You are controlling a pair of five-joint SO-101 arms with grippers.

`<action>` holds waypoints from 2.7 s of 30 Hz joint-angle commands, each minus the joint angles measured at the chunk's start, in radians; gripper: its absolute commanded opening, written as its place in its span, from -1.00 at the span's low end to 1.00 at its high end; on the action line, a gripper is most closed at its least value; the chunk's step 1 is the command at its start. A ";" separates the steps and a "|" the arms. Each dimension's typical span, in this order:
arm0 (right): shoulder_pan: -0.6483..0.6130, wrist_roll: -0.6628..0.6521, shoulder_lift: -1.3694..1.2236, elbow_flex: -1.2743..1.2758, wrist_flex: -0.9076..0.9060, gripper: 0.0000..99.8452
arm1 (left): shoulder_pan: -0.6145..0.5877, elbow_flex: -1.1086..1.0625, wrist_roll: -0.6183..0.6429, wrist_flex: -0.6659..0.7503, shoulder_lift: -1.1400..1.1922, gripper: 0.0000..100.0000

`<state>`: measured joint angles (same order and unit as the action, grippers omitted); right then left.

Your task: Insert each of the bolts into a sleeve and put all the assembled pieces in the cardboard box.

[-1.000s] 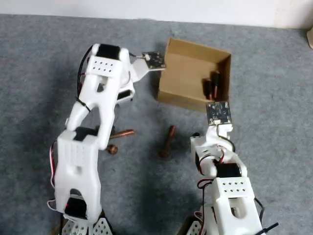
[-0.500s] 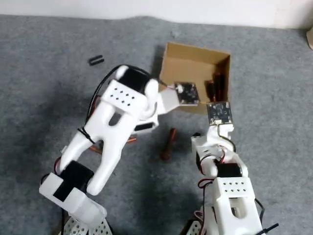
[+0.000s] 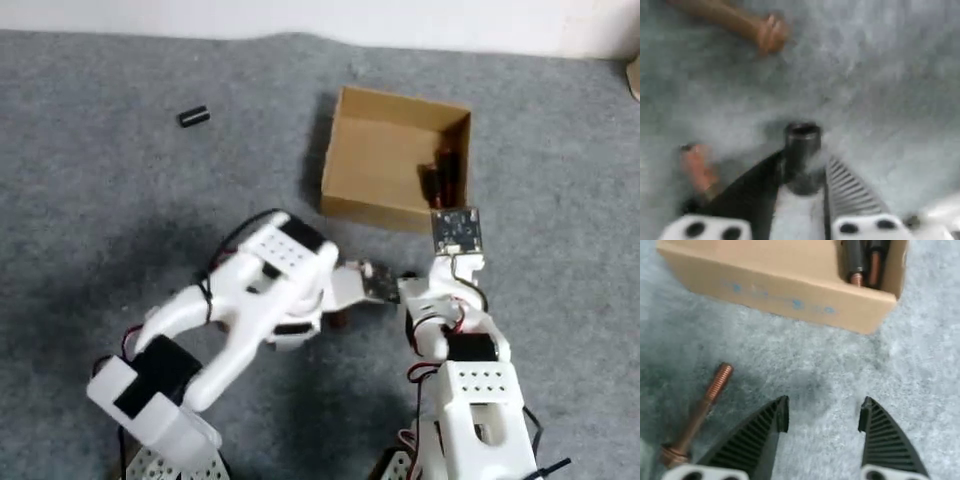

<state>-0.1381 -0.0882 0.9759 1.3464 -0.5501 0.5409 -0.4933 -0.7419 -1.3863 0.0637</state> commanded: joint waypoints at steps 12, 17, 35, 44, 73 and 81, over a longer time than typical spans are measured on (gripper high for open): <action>0.007 0.009 0.016 -0.004 0.022 -0.57 | 0.047 -0.059 0.003 0.094 -0.045 -0.54; 0.008 0.009 0.016 -0.004 0.022 -0.57 | 0.015 -0.048 0.003 0.095 -0.054 -0.58; 0.010 0.009 0.016 -0.004 0.022 -0.57 | -0.128 0.050 0.144 -0.256 -0.760 -0.57; 0.010 0.009 0.016 -0.004 0.022 -0.57 | -0.292 -0.321 0.236 -0.181 -1.351 -0.57; 0.012 0.009 0.016 0.047 0.094 -0.57 | -0.610 -1.204 0.431 0.482 -1.879 -0.57; 0.067 0.017 0.016 0.140 0.272 -0.57 | -0.610 -1.204 0.431 0.304 -1.877 -0.57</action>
<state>-0.0890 -0.0836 0.9789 1.4645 -0.3629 -0.0575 -1.6763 -0.3168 -0.9751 -1.8098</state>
